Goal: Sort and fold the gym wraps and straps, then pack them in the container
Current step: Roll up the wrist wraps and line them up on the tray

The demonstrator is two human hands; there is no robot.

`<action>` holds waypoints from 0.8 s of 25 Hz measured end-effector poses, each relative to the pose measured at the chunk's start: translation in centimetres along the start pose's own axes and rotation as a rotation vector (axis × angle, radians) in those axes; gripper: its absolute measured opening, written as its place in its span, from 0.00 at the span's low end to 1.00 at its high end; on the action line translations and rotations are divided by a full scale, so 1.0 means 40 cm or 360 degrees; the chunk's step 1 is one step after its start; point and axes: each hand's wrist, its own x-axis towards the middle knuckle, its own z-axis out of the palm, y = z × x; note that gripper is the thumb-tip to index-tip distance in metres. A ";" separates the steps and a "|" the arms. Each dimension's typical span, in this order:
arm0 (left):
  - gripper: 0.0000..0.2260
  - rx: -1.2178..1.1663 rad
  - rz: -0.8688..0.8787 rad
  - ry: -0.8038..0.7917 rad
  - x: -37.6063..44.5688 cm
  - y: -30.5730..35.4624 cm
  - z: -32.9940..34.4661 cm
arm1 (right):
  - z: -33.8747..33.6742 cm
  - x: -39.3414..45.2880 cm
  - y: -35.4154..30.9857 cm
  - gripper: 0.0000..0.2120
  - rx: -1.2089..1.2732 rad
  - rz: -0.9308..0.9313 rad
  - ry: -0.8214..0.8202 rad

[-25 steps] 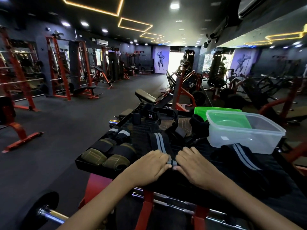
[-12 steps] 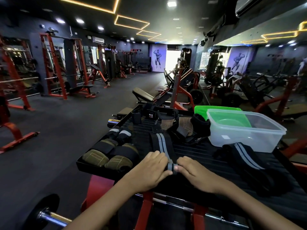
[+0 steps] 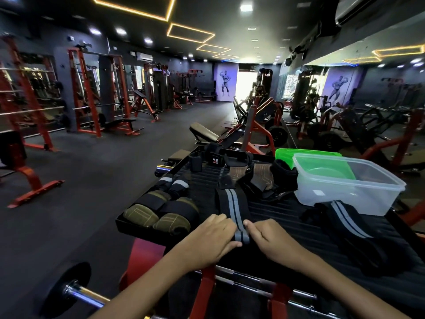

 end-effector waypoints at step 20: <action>0.19 -0.0704 -0.0814 0.0714 0.017 0.073 0.005 | 0.020 -0.004 -0.052 0.27 0.0014 0.0232 0.0528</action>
